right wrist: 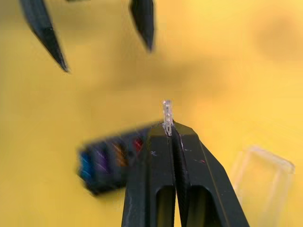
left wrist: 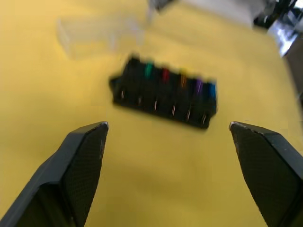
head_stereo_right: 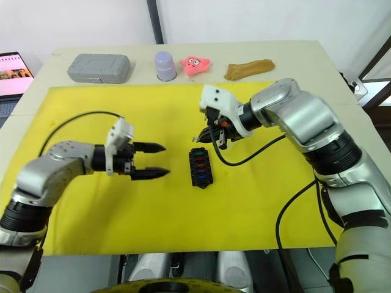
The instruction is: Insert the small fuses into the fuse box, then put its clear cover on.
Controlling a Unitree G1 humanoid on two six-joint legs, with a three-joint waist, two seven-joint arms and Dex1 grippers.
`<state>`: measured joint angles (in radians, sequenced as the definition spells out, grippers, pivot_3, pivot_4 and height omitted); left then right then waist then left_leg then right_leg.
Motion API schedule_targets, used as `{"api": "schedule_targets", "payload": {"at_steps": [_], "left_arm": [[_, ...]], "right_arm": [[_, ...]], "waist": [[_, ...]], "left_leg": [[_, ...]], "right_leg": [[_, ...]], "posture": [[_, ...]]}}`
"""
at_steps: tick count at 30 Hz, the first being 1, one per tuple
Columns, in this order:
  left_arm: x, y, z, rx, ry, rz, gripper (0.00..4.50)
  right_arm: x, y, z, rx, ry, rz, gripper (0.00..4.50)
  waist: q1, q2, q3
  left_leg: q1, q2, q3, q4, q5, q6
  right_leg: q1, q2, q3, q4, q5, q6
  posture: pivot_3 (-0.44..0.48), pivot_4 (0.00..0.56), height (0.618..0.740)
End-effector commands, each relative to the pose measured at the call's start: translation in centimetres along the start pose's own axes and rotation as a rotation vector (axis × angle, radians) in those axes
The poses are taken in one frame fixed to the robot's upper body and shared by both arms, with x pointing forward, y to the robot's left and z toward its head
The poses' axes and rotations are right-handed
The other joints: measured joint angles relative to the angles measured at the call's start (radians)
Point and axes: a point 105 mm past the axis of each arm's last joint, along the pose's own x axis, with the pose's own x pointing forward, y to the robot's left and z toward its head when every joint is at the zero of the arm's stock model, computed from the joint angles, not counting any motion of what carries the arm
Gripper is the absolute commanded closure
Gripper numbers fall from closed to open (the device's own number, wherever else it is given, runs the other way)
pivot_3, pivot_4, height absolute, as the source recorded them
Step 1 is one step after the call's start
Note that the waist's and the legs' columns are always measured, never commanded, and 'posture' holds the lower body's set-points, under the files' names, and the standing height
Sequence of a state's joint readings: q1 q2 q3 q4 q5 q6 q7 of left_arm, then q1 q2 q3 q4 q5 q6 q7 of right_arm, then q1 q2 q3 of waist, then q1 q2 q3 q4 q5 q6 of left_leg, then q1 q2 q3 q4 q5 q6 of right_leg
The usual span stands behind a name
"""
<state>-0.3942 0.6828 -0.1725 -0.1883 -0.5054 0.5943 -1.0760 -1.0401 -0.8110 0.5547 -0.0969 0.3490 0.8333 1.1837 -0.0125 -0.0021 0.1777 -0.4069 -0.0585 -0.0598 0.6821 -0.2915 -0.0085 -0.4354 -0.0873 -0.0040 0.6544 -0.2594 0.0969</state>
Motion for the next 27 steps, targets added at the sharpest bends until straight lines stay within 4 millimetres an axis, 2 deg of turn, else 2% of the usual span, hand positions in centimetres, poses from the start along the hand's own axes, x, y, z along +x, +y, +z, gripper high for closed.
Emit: {"api": "schedule_targets", "payload": {"at_steps": [1, 8, 27], "left_arm": [[1.3, 0.2, -0.4, 0.122, 0.016, 0.012, 0.05], [3.4, 0.4, -0.5, 0.182, 0.004, 0.003, 0.05], [4.0, 0.7, 0.0, 0.21, -0.013, 0.022, 0.05]], "right_arm": [[-0.3, -0.7, 0.7, -0.12, 0.027, -0.015, 4.5], [0.3, -1.0, 0.5, -0.175, 0.063, 0.022, 4.5], [1.6, -1.0, -0.4, -0.216, 0.118, 0.036, 4.5]], "waist": [[0.003, 0.0, 0.0], [0.002, 0.0, 0.0], [0.001, 0.0, 0.0]], "left_leg": [[0.0, 0.0, 0.0, 0.0, 0.0, 0.0], [-0.001, 0.0, 0.0, 0.001, 0.0, 0.0], [-0.001, 0.0, 0.0, 0.001, 0.0, -0.001]], "right_leg": [[0.0, 0.0, 0.0, 0.0, 0.0, 0.0], [-0.001, 0.0, 0.0, 0.0, 0.0, 0.0], [-0.001, 0.0, 0.0, 0.001, 0.0, 0.0]], "posture": [[0.0, 0.15, 0.731], [0.0, 0.15, 0.731], [0.0, 0.15, 0.731]]}}
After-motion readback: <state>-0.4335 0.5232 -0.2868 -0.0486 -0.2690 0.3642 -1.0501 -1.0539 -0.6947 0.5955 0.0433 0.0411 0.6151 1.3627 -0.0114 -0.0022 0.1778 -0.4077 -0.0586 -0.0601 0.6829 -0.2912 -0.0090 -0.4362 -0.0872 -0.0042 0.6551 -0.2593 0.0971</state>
